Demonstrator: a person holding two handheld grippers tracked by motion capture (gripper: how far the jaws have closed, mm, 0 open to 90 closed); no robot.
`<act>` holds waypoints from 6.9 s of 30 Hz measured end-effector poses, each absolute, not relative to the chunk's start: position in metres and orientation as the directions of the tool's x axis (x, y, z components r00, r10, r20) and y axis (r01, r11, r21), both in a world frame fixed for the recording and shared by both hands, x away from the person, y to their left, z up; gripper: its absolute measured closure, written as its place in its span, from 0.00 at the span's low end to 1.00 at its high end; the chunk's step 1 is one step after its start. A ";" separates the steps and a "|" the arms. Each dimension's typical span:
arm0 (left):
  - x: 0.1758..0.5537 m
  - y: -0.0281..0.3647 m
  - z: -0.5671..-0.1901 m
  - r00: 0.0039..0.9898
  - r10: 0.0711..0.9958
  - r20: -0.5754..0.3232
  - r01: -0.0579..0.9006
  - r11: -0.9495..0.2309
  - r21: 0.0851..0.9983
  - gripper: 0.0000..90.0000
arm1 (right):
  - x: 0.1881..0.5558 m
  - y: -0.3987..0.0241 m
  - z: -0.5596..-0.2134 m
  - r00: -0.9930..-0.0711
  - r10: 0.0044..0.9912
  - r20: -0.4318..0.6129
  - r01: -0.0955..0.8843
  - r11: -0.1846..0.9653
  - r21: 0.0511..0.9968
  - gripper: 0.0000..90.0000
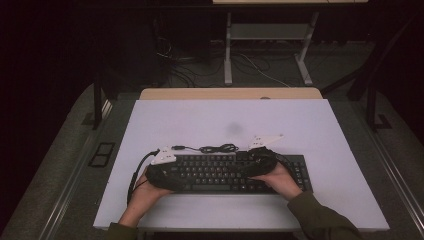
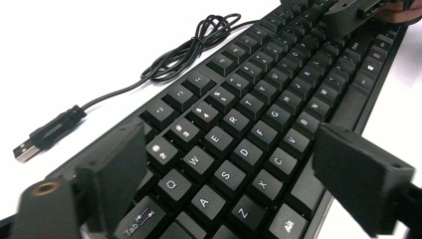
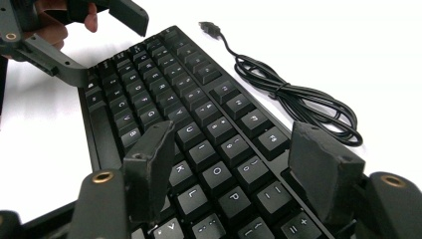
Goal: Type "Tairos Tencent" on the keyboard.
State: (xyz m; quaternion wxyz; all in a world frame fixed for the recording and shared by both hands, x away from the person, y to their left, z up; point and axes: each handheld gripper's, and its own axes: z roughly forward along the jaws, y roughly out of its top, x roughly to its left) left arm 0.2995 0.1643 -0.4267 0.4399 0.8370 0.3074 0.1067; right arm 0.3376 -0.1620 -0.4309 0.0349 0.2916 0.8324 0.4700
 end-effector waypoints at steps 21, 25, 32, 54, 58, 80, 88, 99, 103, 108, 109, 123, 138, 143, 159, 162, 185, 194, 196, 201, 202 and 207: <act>0.301 0.173 -0.426 0.779 0.617 -0.111 0.447 -0.423 0.788 0.78 | 0.339 -0.165 -0.432 -0.823 0.529 0.208 0.449 0.381 0.808 0.37; 0.302 0.171 -0.427 0.783 0.610 -0.124 0.458 -0.431 0.777 0.91 | 0.339 -0.165 -0.433 -0.822 0.530 0.210 0.451 0.379 0.808 0.37; 0.302 0.166 -0.428 0.795 0.596 -0.113 0.451 -0.457 0.766 0.99 | 0.339 -0.164 -0.433 -0.822 0.530 0.210 0.452 0.381 0.807 0.37; 0.305 0.159 -0.436 0.806 0.582 -0.108 0.453 -0.489 0.745 0.99 | 0.339 -0.164 -0.432 -0.824 0.527 0.209 0.449 0.383 0.808 0.37; 0.304 0.160 -0.435 0.808 0.579 -0.107 0.447 -0.485 0.751 0.99 | 0.338 -0.164 -0.432 -0.823 0.528 0.209 0.450 0.382 0.807 0.37; 0.301 0.161 -0.429 0.811 0.567 -0.141 0.443 -0.440 0.781 0.86 | 0.337 -0.164 -0.432 -0.820 0.528 0.221 0.457 0.371 0.808 0.37; 0.297 0.160 -0.424 0.825 0.544 -0.152 0.433 -0.435 0.790 0.98 | 0.338 -0.166 -0.431 -0.818 0.529 0.227 0.459 0.363 0.811 0.37; 0.293 0.152 -0.423 0.858 0.488 -0.162 0.413 -0.466 0.783 0.99 | 0.339 -0.166 -0.431 -0.819 0.528 0.225 0.458 0.365 0.811 0.36; 0.291 0.148 -0.423 0.872 0.463 -0.160 0.398 -0.481 0.781 0.99 | 0.339 -0.167 -0.431 -0.816 0.531 0.227 0.460 0.359 0.812 0.37; 0.288 0.142 -0.424 0.888 0.430 -0.161 0.384 -0.506 0.772 0.99 | 0.339 -0.167 -0.430 -0.818 0.530 0.223 0.457 0.362 0.812 0.36; 0.287 0.142 -0.424 0.889 0.429 -0.159 0.384 -0.511 0.769 0.99 | 0.339 -0.167 -0.430 -0.819 0.529 0.223 0.456 0.363 0.813 0.36; 0.288 0.131 -0.429 0.909 0.389 -0.150 0.362 -0.557 0.748 0.99 | 0.335 -0.169 -0.431 -0.818 0.533 0.217 0.454 0.367 0.812 0.37; 0.289 0.132 -0.434 0.906 0.398 -0.144 0.368 -0.573 0.733 0.99 | 0.337 -0.169 -0.431 -0.820 0.531 0.215 0.449 0.364 0.816 0.36; 0.289 0.132 -0.435 0.902 0.403 -0.155 0.378 -0.566 0.733 0.99 | 0.337 -0.168 -0.430 -0.821 0.528 0.216 0.450 0.367 0.814 0.36; 0.289 0.134 -0.431 0.901 0.405 -0.153 0.375 -0.553 0.744 0.99 | 0.337 -0.168 -0.430 -0.820 0.529 0.216 0.449 0.364 0.816 0.36; 0.290 0.135 -0.429 0.900 0.406 -0.157 0.375 -0.540 0.754 0.99 | 0.337 -0.169 -0.430 -0.822 0.528 0.212 0.446 0.366 0.817 0.37; 0.298 0.139 -0.425 0.882 0.445 -0.157 0.386 -0.489 0.782 0.90 | 0.336 -0.170 -0.433 -0.819 0.531 0.219 0.455 0.367 0.811 0.37; 0.301 0.141 -0.428 0.858 0.490 -0.153 0.401 -0.454 0.796 0.67 | 0.335 -0.178 -0.431 -0.814 0.534 0.228 0.460 0.354 0.814 0.37; 0.302 0.141 -0.428 0.853 0.498 -0.153 0.402 -0.444 0.801 0.59 | 0.333 -0.180 -0.429 -0.817 0.530 0.227 0.456 0.355 0.816 0.37; 0.303 0.142 -0.430 0.845 0.512 -0.154 0.408 -0.432 0.804 0.47 | 0.330 -0.185 -0.426 -0.821 0.524 0.227 0.453 0.355 0.817 0.38; 0.304 0.141 -0.430 0.842 0.517 -0.154 0.409 -0.426 0.807 0.46 | 0.329 -0.186 -0.426 -0.818 0.527 0.230 0.458 0.354 0.816 0.38; 0.306 0.141 -0.431 0.838 0.523 -0.154 0.408 -0.415 0.813 0.38 | 0.324 -0.193 -0.425 -0.824 0.517 0.232 0.458 0.366 0.810 0.46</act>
